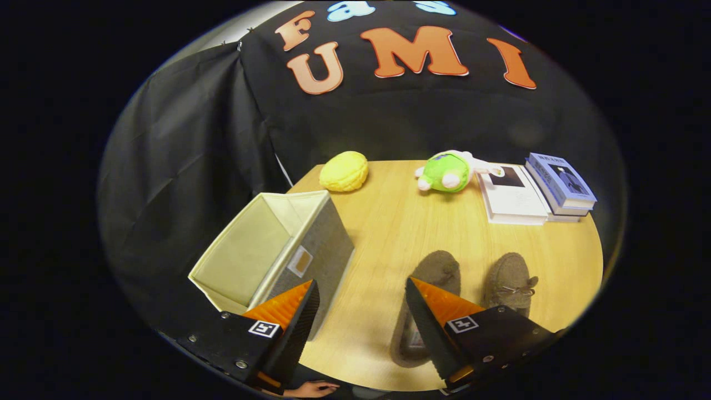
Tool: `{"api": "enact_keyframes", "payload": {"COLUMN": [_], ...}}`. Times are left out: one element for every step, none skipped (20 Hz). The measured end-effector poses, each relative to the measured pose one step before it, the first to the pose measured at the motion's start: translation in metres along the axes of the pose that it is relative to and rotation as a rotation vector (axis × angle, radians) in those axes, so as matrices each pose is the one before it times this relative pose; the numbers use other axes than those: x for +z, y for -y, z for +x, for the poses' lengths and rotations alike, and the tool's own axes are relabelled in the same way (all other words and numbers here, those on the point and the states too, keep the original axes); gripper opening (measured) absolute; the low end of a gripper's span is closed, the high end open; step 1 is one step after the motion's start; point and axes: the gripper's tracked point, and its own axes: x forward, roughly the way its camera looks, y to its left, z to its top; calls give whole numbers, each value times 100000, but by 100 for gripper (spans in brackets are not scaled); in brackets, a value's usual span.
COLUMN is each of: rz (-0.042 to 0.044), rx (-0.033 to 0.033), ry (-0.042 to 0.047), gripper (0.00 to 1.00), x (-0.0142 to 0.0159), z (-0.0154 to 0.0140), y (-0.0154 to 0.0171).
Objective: Open the storage box then place both shoes into the box .Put the left shoe in first, then the right shoe, with the right side of both shoes facing outward in a uniform manner.
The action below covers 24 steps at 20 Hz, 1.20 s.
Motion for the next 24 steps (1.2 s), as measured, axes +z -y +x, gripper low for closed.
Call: {"api": "enact_keyframes", "payload": {"rz": [2067, 1782, 800, 568, 495, 714, 117, 358, 293, 437, 531, 437, 191, 445, 609, 1237, 1613, 2250, 1794, 1793, 1671, 1620, 831, 937], "rx": [-2500, -1455, -374, -956, -1233, -1311, -1272, -1508, -923, -925, -1085, -1418, -1633, -1420, -1040, -596, -42, -30, -358, -619, 593, -7, -95, -255], "ry": [-1281, -590, -222, -1642, -1931, -1477, -1524, -1886, -1865, -2114, -1954, -1759, -1874, -1474, -1720, -1092, -550, -122, -118, 341, 132, 568, 933, 911], "gripper": [93, 91, 90, 89, 88, 86, 86, 84, 83, 82, 82, 81, 80, 77, 76, 71, 69, 62, 60, 51, 46, 40, 34, 28], "x": [-493, -438, -243, -494, -684, -568, -569, -668, -518, -563, -444, -392, -373, -150, -208, -174, 47, 200, 50, 71, 35, -44, 227, 64], "z": [25, -90, 178, 38, 241, 311, 520, 464, 606, 582, 651, 756, 756, 766, 762, 700, 647, 523, 372, 431, 334, 267, 48, -6], "y": [1167, 875, 629, 620, 785, 730, 805, 827, 573, 560, 619, 592, 574, 487, 379, 233, 58, 2, 57, 166, -131, -31, 55, 93]}}
